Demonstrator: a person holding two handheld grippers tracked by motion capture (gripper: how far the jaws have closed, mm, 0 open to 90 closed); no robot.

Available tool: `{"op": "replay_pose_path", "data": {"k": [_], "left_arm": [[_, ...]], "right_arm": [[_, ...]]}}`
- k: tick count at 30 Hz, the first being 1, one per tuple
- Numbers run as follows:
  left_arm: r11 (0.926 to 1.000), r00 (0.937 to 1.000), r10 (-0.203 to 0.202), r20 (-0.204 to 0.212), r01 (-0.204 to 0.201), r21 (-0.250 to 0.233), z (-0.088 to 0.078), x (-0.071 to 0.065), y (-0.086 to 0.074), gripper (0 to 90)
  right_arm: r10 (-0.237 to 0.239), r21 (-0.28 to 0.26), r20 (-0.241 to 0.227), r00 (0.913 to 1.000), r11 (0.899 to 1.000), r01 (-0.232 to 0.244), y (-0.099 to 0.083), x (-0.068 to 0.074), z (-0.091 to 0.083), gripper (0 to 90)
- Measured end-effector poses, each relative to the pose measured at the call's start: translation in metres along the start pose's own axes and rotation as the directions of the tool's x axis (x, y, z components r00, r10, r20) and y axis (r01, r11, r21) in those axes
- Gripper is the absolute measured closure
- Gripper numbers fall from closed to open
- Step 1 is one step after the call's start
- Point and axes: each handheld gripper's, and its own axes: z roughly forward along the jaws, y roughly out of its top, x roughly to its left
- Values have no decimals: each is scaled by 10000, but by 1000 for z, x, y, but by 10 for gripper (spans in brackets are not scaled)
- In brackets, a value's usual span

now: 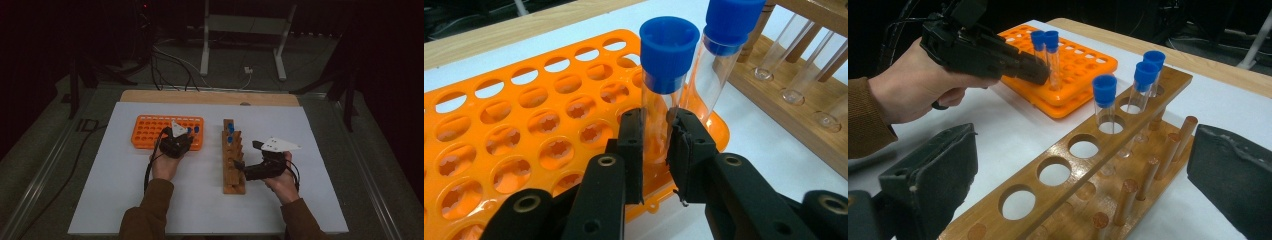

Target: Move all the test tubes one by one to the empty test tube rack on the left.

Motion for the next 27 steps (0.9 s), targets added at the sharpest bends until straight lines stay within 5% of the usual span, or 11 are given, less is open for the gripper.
{"op": "replay_pose_path", "data": {"k": [6,12,20,27], "left_arm": [[10000,10000,-34,30,34,-53,-4,1,-2,645],[9976,9978,-520,403,537,-444,-13,6,-4,562],[9837,9911,-1136,691,1220,-1323,-36,8,-2,285],[9729,9881,-1284,850,1421,-1823,-57,6,-7,99]], "right_arm": [[3,-19,25,10000,10000,-3,0,-1,0,5],[-37,-51,18,10000,10000,37,2,0,0,5],[-95,-89,49,9999,9999,96,4,0,-1,5],[-114,-76,108,9999,9999,115,6,0,0,5]]}}
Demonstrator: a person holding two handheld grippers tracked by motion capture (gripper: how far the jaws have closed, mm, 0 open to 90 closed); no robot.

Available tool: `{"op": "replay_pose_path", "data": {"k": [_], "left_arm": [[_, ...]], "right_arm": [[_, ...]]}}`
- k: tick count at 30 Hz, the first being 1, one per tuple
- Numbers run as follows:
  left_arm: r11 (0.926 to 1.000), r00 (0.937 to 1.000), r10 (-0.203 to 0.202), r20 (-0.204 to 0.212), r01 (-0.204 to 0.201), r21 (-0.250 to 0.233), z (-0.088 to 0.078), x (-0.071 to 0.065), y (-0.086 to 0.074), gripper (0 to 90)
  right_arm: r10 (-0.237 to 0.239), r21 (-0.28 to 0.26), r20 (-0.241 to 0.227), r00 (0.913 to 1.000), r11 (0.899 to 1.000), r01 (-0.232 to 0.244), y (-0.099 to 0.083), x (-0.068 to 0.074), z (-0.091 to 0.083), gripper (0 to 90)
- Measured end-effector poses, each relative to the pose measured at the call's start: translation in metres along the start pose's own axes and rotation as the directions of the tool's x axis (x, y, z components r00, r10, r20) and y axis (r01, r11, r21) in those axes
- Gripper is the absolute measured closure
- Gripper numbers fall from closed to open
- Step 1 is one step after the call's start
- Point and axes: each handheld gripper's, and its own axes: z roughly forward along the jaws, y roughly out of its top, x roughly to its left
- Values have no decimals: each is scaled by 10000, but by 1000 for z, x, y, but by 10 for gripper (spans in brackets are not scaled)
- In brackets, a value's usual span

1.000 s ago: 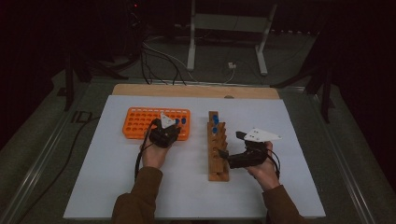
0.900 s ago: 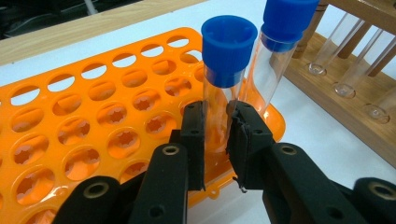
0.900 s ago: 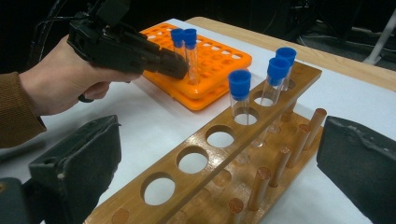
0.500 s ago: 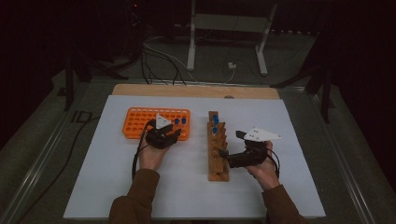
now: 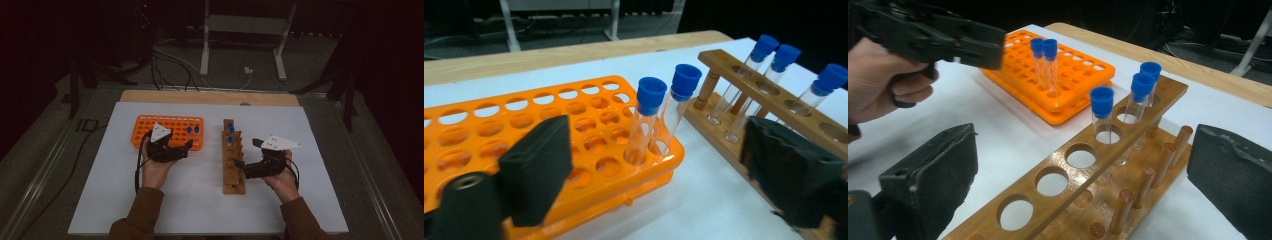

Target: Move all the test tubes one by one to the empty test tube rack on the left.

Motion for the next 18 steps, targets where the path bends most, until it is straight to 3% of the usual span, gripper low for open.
{"op": "replay_pose_path", "data": {"k": [3,6,18], "left_arm": [[9999,9999,24,107,-23,-124,-8,-2,-3,22],[9996,9999,149,42,-148,-255,-17,-4,-5,3],[9977,9998,103,150,-93,-674,-37,-9,-8,3]], "right_arm": [[59,10,40,10000,10000,-59,1,-1,2,5],[34,11,41,10000,10000,-34,2,0,4,5],[-131,-1,156,9998,9999,131,10,1,13,15]]}}
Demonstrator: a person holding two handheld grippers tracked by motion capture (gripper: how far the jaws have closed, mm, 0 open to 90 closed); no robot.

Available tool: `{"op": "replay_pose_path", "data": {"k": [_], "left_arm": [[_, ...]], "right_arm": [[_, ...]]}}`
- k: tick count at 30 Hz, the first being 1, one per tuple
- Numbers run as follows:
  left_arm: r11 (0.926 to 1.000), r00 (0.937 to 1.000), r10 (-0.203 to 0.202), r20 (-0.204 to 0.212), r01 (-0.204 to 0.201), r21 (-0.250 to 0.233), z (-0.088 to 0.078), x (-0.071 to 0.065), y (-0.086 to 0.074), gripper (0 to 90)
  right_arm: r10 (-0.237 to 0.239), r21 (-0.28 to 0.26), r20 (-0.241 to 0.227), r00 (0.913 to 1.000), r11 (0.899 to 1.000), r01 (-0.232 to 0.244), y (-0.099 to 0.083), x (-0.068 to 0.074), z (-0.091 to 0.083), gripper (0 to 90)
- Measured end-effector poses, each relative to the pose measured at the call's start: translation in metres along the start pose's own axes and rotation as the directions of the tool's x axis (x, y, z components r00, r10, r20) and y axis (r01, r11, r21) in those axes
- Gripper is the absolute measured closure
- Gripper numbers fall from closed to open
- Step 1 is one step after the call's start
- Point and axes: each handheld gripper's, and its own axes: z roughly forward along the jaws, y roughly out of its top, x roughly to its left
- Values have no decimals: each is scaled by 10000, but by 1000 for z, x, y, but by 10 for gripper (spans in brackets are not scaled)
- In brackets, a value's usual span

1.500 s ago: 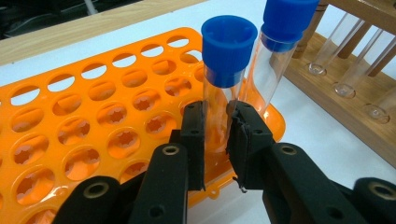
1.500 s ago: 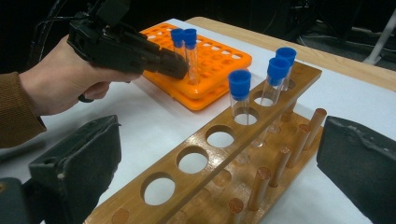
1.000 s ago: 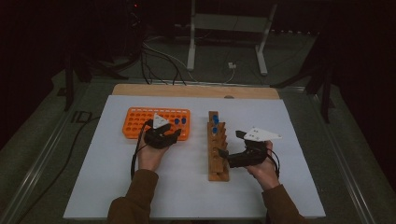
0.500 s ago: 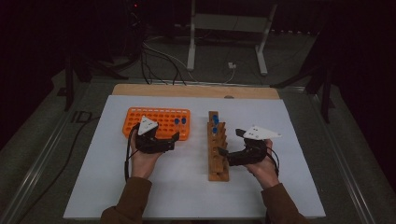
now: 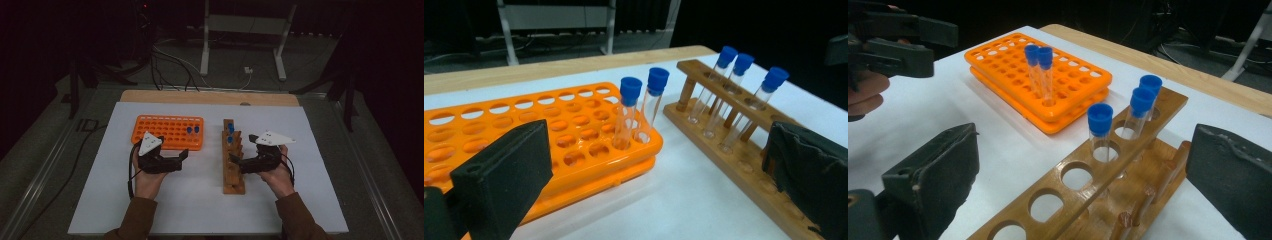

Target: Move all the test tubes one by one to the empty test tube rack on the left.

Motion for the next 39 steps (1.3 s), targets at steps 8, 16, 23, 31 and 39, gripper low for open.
{"op": "replay_pose_path", "data": {"k": [8,16,23,31,39], "left_arm": [[9996,9993,299,-221,-299,18,-6,-5,0,4],[9986,9981,505,-353,-499,153,-5,-8,0,4],[9980,9975,601,-369,-594,198,-5,-9,0,4],[9984,9976,548,-426,-541,188,-5,-9,0,4],[9968,9961,760,-446,-748,285,-4,-12,0,5]], "right_arm": [[55,64,225,9997,10000,-57,-1,-2,8,32],[-280,413,506,9983,9988,259,-2,-3,20,64],[-648,658,732,9952,9960,600,-3,-2,33,221],[-889,950,854,9924,9922,807,-4,-6,47,553],[-950,1113,1063,9898,9903,831,-4,-6,56,704]]}}
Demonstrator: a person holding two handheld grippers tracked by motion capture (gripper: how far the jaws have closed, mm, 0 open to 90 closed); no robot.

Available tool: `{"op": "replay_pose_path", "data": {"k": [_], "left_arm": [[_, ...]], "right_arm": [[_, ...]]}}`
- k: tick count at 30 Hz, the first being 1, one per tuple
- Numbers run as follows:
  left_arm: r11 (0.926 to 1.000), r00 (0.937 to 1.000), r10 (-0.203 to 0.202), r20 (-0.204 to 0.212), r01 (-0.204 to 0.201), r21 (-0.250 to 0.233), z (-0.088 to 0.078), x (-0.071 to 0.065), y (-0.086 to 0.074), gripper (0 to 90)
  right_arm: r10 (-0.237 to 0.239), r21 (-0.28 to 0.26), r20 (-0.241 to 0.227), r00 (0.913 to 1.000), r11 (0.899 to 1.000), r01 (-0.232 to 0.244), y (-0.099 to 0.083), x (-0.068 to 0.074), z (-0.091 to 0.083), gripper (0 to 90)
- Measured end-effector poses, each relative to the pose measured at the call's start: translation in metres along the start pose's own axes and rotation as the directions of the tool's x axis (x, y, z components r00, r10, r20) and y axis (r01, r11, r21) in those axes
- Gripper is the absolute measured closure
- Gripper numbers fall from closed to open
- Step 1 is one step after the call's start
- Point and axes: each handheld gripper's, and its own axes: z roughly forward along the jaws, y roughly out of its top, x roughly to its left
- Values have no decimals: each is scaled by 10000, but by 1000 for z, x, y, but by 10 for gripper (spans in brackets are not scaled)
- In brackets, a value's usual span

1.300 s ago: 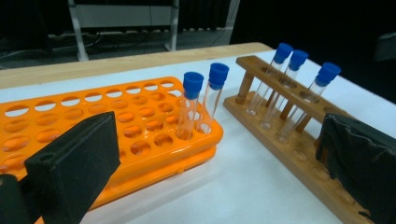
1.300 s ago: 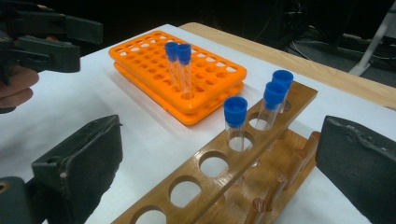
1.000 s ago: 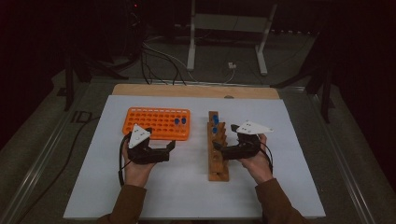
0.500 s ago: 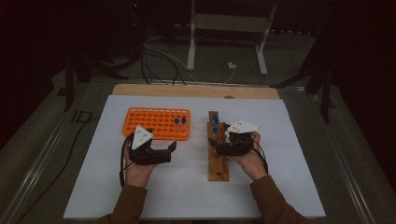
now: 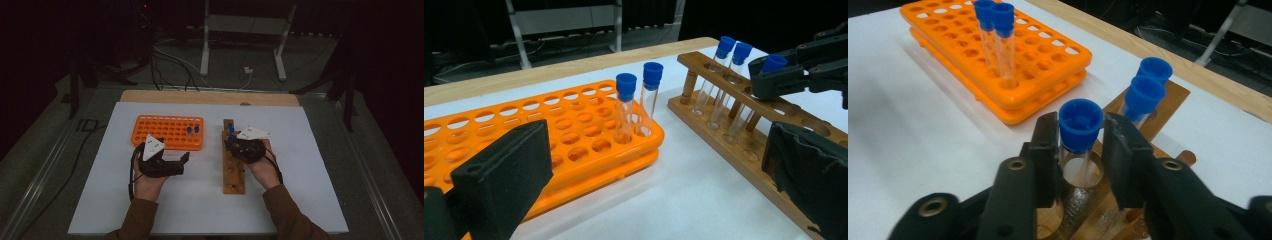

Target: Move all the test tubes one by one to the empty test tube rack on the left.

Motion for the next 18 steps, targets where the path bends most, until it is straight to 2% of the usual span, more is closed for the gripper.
{"op": "replay_pose_path", "data": {"k": [10,18], "left_arm": [[9999,9998,155,-83,-155,47,0,-2,0,4],[9996,9997,248,-66,-247,115,1,-3,0,4]], "right_arm": [[322,100,4,9995,9994,-322,-2,-4,3,760],[294,87,56,9996,9995,-294,-1,-2,1,772]]}}
